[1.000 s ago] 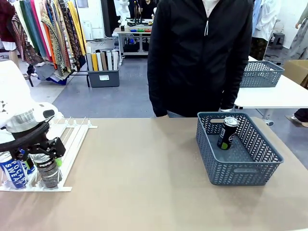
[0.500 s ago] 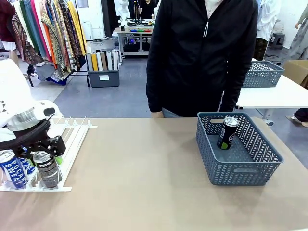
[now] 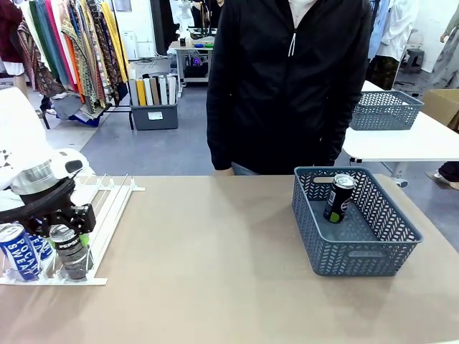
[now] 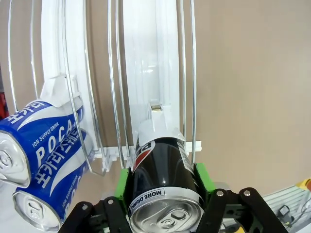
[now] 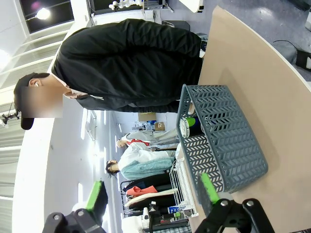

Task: Retrieve and store the cans from the dispenser.
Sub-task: Pick up the last remaining can from one row of the Automatic Can Dispenser and place it in the middle of the table.

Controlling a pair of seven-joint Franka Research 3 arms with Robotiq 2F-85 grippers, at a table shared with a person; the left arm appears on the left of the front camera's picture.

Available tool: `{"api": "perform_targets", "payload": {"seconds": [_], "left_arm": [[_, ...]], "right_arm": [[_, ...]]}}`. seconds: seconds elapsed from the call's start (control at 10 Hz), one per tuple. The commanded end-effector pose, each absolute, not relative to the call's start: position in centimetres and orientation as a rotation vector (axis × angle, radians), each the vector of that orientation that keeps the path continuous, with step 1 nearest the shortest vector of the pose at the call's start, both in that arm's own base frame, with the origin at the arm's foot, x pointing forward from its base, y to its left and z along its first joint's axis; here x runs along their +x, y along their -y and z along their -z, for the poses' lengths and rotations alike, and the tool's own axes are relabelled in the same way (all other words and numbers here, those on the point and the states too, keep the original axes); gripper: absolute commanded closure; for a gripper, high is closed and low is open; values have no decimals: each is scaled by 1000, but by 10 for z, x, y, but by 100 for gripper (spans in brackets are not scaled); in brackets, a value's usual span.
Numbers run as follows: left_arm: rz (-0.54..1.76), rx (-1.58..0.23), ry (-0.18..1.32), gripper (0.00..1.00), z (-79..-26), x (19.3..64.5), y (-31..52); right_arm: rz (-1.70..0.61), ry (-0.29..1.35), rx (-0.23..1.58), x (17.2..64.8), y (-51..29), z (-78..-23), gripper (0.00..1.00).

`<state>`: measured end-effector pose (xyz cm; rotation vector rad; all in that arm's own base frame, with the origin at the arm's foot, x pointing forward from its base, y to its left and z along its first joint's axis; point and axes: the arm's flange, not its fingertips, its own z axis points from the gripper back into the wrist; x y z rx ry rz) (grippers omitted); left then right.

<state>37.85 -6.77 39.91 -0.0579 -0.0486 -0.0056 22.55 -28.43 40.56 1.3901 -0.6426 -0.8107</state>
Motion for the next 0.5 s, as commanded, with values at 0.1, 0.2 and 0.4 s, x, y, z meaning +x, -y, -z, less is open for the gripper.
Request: {"api": "perform_targets", "payload": {"seconds": [0.1, 0.2, 0.4], "left_arm": [[-17, -43, 47, 100, -388, 357, 65], [-19, -46, 58, 100, -396, 356, 64], [6, -22, 137, 100, -445, 347, 58]], "right_arm": [[809, 639, 1394, 224, 283, -410, 0], [809, 639, 1394, 224, 283, -410, 0], [809, 639, 1394, 224, 283, -410, 0]]}}
